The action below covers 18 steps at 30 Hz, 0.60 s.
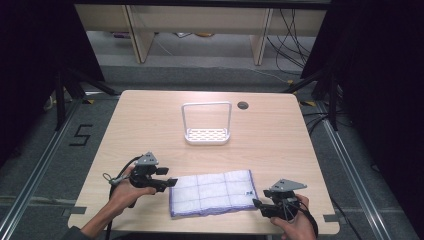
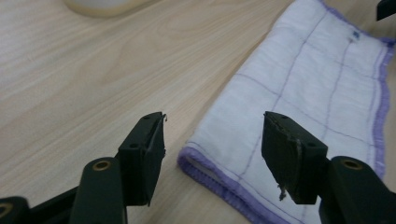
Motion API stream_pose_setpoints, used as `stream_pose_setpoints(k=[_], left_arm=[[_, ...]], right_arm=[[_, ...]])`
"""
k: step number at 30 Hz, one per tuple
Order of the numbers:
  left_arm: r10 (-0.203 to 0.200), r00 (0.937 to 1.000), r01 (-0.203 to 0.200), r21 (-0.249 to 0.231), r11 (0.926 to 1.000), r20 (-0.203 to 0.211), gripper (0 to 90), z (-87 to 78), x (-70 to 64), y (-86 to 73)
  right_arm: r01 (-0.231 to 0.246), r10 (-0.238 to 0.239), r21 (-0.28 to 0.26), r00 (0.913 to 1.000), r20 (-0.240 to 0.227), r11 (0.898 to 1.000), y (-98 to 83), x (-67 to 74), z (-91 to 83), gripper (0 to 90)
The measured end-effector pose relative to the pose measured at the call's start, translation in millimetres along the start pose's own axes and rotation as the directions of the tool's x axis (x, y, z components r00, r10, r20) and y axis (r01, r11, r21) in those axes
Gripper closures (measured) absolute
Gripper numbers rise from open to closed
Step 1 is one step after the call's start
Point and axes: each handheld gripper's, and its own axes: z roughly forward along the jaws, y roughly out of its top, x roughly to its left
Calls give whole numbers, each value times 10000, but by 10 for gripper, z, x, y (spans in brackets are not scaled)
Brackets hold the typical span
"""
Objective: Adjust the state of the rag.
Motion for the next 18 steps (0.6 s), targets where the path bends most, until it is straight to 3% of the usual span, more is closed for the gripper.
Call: stream_pose_setpoints(k=[5, 6, 7, 10, 11, 13, 18], left_arm=[[-130, 9999, 130, 143, 9998, -43, 424, 134, 77, -17], [-32, 10000, 31, 272, 9996, 39, 439, 145, 80, -24], [31, 9999, -34, 304, 9995, 99, 456, 151, 71, -34], [589, 9979, -602, 486, 9970, 266, 538, 162, 26, -58], [731, 9969, -746, 560, 9956, 278, 570, 163, 15, -64], [1024, 9943, -1042, 719, 9920, 278, 625, 159, 2, -75], [1174, 9917, -1210, 697, 9902, 528, 765, 141, -40, -118]], right_arm=[[57, -61, 232, 9999, 152, 9997, -13, 17, 48, 475], [407, -409, 144, 9990, 188, 9991, -18, 9, 74, 475], [209, -211, 110, 9996, 203, 9997, -22, 40, 91, 477], [583, -599, 509, 9977, 312, 9970, -18, 74, 109, 516], [786, -801, 418, 9961, 361, 9960, -28, 79, 139, 539], [769, -785, 645, 9967, 217, 9950, -23, 97, 136, 573], [947, -946, 491, 9955, -56, 9943, -37, 73, 149, 653]])
